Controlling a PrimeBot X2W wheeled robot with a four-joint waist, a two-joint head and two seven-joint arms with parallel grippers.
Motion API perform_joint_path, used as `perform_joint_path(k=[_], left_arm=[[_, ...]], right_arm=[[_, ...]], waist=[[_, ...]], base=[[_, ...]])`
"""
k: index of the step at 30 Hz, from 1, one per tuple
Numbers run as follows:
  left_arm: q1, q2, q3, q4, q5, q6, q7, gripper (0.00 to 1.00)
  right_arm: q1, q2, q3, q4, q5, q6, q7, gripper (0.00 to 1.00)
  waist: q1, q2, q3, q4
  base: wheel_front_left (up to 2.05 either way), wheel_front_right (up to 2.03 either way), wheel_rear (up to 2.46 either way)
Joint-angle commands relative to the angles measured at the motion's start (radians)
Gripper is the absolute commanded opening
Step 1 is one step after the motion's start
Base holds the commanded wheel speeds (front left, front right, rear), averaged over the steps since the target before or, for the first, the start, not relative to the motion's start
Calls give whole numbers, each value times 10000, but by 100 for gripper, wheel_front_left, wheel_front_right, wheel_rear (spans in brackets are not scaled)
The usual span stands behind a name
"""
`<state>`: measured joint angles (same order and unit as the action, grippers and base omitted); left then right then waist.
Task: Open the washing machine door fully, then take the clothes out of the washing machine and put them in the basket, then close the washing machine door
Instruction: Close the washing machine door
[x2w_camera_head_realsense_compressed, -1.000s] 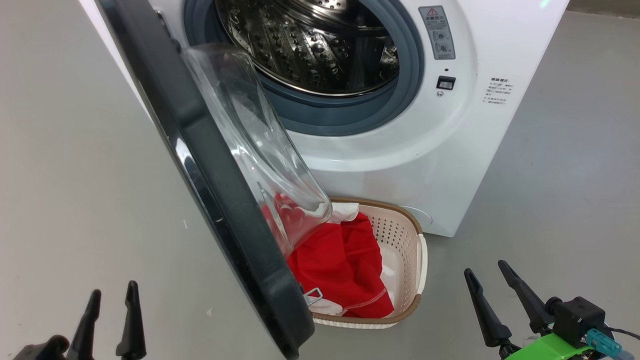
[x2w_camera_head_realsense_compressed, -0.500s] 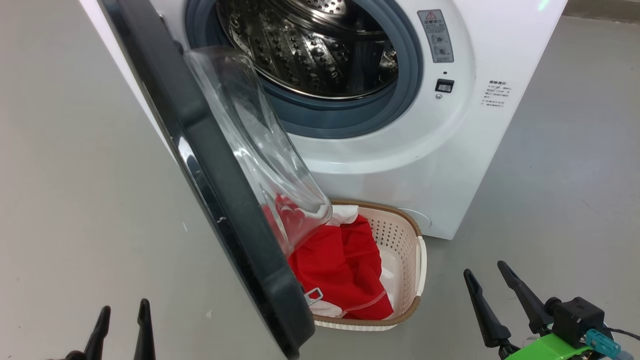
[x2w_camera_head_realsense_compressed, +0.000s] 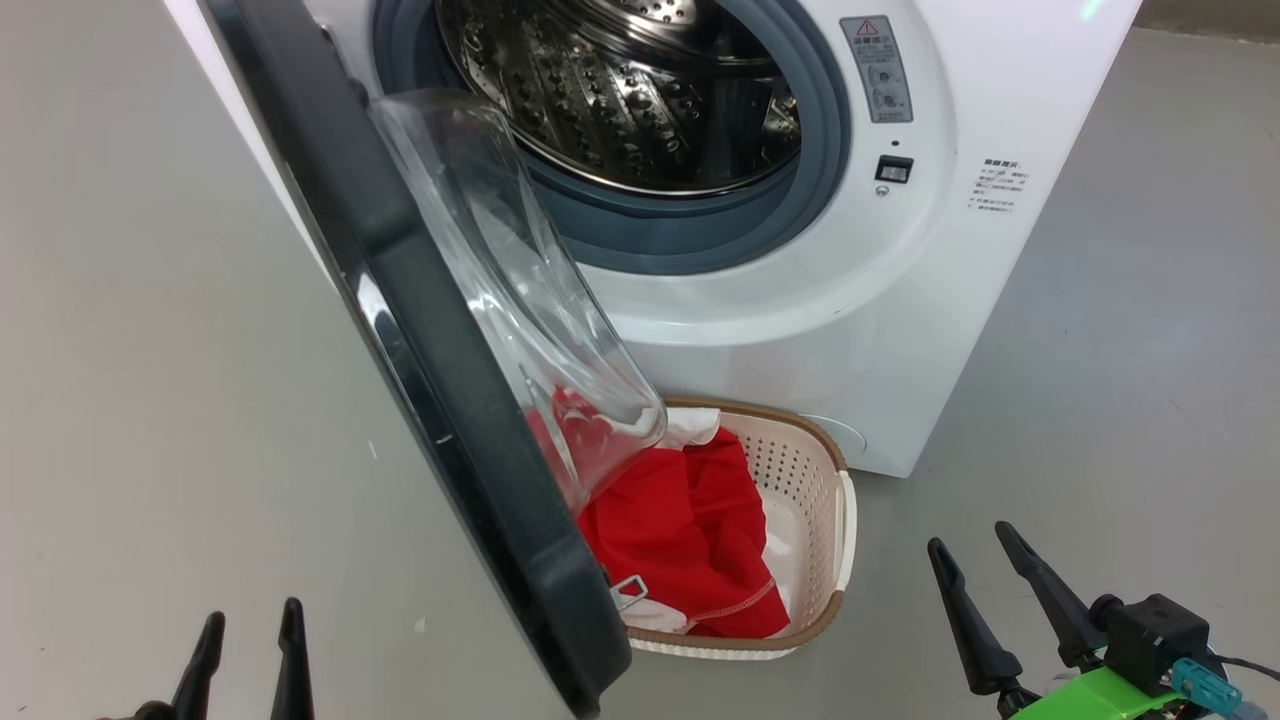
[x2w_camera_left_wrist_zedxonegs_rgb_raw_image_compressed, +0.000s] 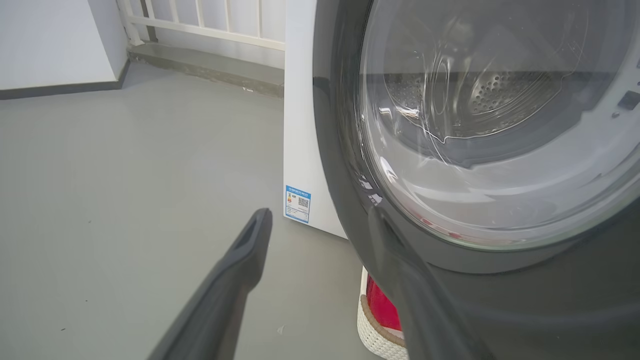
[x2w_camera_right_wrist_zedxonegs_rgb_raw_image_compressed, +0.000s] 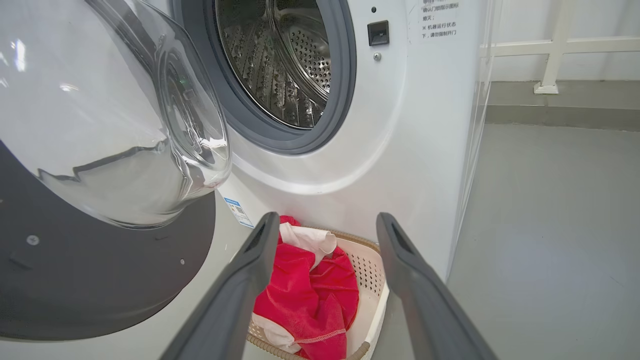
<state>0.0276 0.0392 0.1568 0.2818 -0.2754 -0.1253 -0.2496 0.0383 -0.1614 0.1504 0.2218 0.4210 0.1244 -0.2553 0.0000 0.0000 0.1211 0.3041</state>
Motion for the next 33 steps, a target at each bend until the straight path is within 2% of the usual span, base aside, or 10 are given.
perform_joint_path(k=[1,9,10,11,12,13,18,25,30,33], left_arm=[[-87,112,287,-238,-35,-54,-122,100],[-160,111,297,-443,-69,-54,-122,100],[-189,111,292,-477,-117,-54,-122,75],[-227,111,296,-533,-156,-54,-122,43],[-264,116,302,-599,-197,-54,-122,16],[-297,136,315,-686,-253,-54,-122,0],[-484,394,337,-1098,-644,-54,-122,0],[-907,1375,139,-1664,-1577,-54,-122,0],[-1307,2230,-140,-1707,-2737,-54,-122,0],[-1488,2742,-468,-1579,-3953,-54,-122,0]], right_arm=[[-209,-131,228,-205,-34,63,-65,100],[-198,-83,233,-171,-24,63,-65,100],[-200,-78,230,-172,-25,63,-65,100],[-203,-73,222,-172,-26,63,-65,100],[-205,-66,215,-171,-28,63,-65,100],[-204,-60,211,-171,-30,63,-65,100],[-189,-44,204,-168,-30,63,-65,100],[-191,19,271,-121,-26,63,-65,100],[-213,36,333,-91,-15,63,-65,100],[-223,45,391,-72,-1,63,-65,100]], waist=[[0,0,-12,6],[0,0,-91,50],[0,0,-94,61],[0,0,-100,74],[0,0,-108,85],[0,0,-121,97],[0,0,-158,162],[0,0,-232,249],[0,0,-258,253],[0,0,-281,219]], base=[[0,0,0],[0,0,0],[0,0,0],[0,0,0],[0,0,0],[0,0,0],[0,0,0],[0,0,0],[0,0,0],[0,0,0]])
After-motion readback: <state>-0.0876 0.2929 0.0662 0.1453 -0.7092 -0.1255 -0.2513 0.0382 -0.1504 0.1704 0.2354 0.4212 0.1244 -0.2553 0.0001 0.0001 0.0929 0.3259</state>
